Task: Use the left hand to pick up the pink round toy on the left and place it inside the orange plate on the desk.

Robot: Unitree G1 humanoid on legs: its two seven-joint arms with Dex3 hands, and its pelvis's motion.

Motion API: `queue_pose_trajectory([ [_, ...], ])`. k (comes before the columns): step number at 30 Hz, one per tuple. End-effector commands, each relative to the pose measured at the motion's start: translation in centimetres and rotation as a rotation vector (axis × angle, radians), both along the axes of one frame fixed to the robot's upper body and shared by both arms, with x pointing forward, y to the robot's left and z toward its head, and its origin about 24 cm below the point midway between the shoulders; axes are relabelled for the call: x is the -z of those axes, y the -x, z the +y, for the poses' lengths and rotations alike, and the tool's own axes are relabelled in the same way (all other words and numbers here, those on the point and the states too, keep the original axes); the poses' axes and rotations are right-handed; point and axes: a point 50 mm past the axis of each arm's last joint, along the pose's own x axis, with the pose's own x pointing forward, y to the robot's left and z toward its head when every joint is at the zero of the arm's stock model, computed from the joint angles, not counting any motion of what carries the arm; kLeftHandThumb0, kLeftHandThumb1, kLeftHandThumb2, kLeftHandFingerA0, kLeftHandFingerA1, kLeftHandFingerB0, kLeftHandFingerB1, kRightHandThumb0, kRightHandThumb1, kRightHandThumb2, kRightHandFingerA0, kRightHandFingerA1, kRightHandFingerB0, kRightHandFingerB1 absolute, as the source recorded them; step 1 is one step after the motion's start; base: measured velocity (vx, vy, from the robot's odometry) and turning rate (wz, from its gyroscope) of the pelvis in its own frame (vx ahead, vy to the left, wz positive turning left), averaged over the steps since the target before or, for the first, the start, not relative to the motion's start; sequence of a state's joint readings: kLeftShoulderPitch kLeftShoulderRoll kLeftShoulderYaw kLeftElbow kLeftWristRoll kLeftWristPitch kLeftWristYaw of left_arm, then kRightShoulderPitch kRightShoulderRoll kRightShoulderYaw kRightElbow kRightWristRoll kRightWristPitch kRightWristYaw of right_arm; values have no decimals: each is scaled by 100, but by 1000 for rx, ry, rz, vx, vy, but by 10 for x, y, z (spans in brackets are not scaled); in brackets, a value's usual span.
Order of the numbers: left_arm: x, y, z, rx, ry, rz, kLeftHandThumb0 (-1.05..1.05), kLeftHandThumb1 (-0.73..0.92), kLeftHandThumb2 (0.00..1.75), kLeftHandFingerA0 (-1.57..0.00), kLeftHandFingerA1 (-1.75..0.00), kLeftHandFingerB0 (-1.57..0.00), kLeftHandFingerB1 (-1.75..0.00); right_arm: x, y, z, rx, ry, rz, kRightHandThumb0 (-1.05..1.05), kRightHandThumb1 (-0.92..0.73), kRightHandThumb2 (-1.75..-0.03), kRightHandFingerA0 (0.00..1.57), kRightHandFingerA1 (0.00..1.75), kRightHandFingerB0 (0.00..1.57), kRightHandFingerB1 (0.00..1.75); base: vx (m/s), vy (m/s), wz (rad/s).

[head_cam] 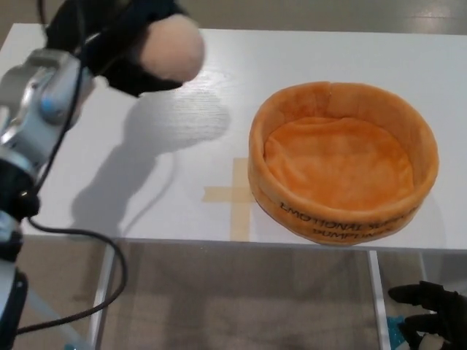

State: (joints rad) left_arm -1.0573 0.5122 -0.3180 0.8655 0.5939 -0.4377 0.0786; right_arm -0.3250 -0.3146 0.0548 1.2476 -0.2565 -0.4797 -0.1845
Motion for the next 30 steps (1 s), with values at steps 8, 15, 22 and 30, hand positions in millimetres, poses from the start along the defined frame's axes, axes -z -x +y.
queue_pose_trajectory([
  [8, -5, -3, -80, 125, -68, 6, -36, 78, 64, -75, -173, -67, -121, -3, -3, -1, 3, -5, -12, -12, -63, -58, 59, 53, 68, 50, 0, 0, 0],
  [15, 7, -1, -106, 173, -104, 33, -36, 74, 67, -83, -160, -85, -58, -3, -2, -1, 1, -13, -18, -12, -64, -58, 61, 55, 68, 51, 0, 0, 0],
  [22, 24, 6, -135, 228, -123, 56, -37, 74, 66, -82, -164, -74, -50, -4, -4, -1, -5, 2, -22, -12, -64, -58, 61, 54, 67, 50, 0, 0, 0],
  [30, 45, 11, -147, 303, -63, 212, -34, 72, 61, -85, -165, -84, -81, -5, -6, 0, -1, -2, -31, -10, -64, -58, 60, 53, 67, 51, 0, 0, 0],
])
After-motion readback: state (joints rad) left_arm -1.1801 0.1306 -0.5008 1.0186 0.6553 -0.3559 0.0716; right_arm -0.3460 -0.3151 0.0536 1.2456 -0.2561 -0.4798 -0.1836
